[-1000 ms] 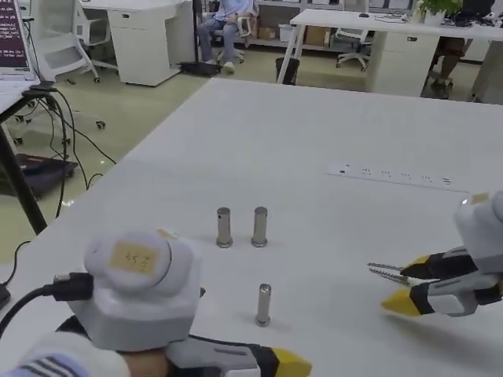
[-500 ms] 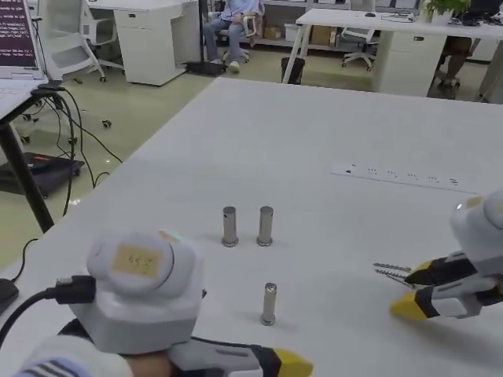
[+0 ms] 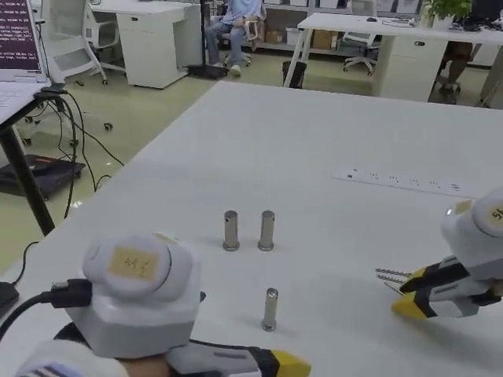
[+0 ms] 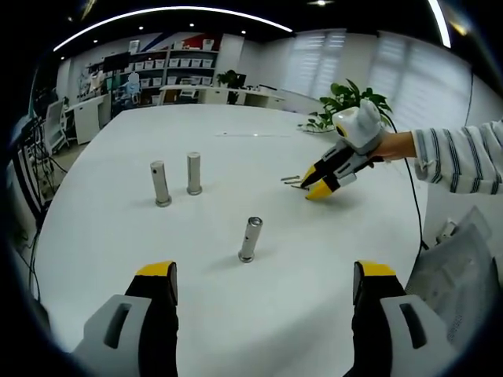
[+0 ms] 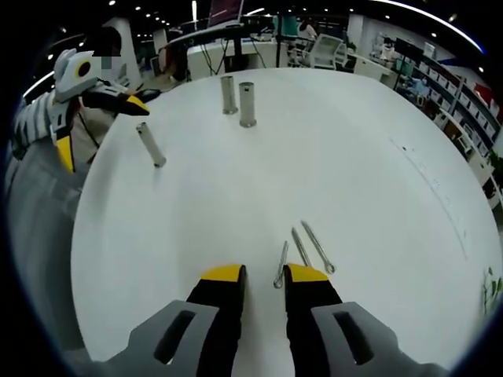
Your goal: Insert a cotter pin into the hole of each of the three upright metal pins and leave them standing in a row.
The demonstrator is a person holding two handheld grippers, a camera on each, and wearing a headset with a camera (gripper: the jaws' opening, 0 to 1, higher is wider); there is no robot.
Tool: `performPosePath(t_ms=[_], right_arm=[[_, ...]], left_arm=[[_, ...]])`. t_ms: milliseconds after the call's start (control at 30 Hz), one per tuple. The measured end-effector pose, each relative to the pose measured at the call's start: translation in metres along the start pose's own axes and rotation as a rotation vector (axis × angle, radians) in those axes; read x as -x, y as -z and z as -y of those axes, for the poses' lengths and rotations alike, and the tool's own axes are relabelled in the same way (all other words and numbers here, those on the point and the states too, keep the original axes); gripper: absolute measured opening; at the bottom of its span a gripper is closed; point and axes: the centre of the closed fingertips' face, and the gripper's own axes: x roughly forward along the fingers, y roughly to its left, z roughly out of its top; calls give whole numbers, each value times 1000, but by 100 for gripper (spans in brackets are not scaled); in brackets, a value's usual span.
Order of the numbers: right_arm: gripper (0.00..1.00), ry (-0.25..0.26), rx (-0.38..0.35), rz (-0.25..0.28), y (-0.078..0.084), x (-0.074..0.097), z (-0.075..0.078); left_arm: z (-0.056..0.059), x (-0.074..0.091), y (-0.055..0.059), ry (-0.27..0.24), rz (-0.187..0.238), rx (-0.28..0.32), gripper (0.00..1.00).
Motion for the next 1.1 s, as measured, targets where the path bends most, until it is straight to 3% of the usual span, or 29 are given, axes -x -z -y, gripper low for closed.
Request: performPosePath(t_ms=[300, 700, 833, 900, 1100], right_arm=[[9, 20, 23, -8, -3, -4, 4], [4, 35, -8, -6, -2, -5, 7], [3, 47, 43, -19, -2, -6, 10], [3, 60, 110, -31, -2, -6, 10], [3, 70, 144, -48, -1, -7, 13]], left_arm=[[0, 0, -3, -3, 9, 9, 90], [-3, 2, -5, -11, 19, 25, 88], [-4, 2, -3, -12, 13, 16, 88], [1, 1, -7, 11, 36, 38, 88], [8, -2, -9, 32, 40, 15, 88]])
